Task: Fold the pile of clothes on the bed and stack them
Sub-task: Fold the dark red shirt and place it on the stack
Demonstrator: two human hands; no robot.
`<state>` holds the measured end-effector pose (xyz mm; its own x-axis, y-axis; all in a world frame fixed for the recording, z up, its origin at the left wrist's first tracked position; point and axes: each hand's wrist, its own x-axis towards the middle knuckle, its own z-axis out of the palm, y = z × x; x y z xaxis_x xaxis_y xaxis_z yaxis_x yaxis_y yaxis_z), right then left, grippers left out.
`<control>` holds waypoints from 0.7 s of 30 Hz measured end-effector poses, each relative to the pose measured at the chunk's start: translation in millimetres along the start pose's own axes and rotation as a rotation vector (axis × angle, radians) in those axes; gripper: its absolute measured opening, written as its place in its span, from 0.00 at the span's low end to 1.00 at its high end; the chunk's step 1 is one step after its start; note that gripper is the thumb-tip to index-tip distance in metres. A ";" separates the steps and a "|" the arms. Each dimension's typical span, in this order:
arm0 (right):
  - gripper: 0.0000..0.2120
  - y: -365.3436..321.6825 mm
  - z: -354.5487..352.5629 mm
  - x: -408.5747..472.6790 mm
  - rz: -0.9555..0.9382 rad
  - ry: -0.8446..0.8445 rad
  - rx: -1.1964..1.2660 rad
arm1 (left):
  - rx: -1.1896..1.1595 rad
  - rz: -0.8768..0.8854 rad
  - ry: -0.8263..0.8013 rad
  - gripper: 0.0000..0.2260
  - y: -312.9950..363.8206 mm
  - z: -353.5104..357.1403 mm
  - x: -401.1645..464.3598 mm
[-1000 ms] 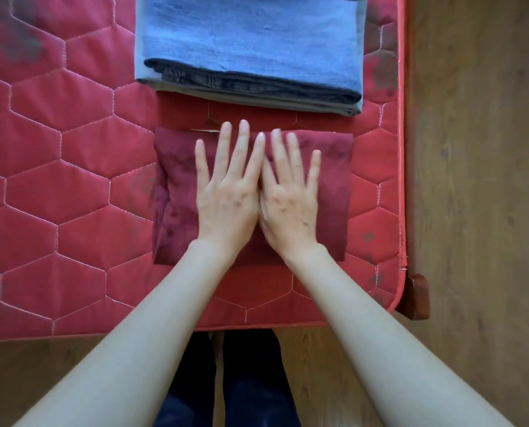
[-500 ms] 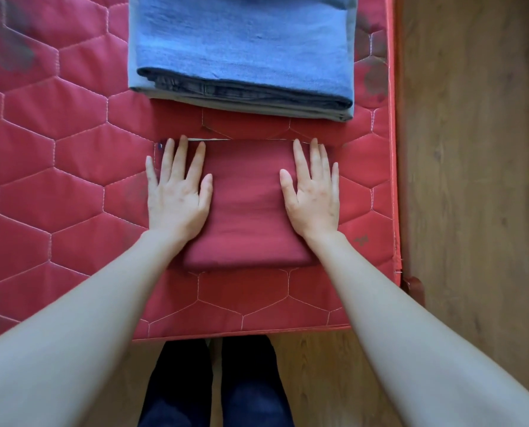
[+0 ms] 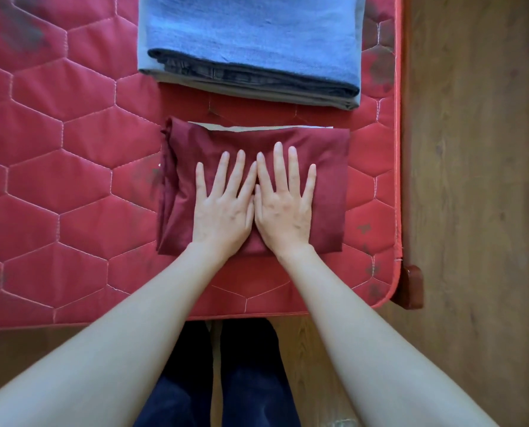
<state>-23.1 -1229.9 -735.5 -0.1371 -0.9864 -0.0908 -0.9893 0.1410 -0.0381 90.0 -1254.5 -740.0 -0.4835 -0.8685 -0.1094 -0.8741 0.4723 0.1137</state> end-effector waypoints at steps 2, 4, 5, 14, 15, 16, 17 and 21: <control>0.25 5.5 3.7 3.0 0.000 0.050 0.013 | 0.008 -0.015 0.005 0.24 -5.5 3.0 2.0; 0.25 18.2 5.2 2.3 0.079 0.131 0.051 | -0.022 -0.082 0.042 0.24 -15.0 1.4 2.9; 0.25 27.6 6.4 -4.0 0.135 0.143 0.055 | -0.045 -0.124 0.058 0.24 -22.5 2.0 -1.0; 0.27 53.5 10.8 -18.2 0.205 -0.027 0.326 | -0.203 -0.135 -0.006 0.25 -48.0 13.9 -25.1; 0.27 55.1 8.2 -18.5 0.215 -0.037 0.374 | -0.201 -0.147 -0.027 0.26 -48.7 10.8 -24.8; 0.28 56.9 4.9 -18.8 0.240 -0.058 0.441 | -0.203 -0.178 -0.041 0.26 -49.8 7.9 -24.8; 0.29 58.2 1.5 -19.1 0.276 -0.084 0.516 | -0.216 -0.232 -0.049 0.27 -51.5 5.3 -24.8; 0.31 65.5 -13.5 -15.6 0.355 -0.185 0.656 | -0.383 -0.454 -0.123 0.30 -54.1 -5.0 -21.7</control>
<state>-86.4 -1206.5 -723.2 -0.3729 -0.8508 -0.3702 -0.6473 0.5244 -0.5531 148.1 -1261.9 -738.8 -0.0882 -0.9359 -0.3411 -0.9264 -0.0488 0.3734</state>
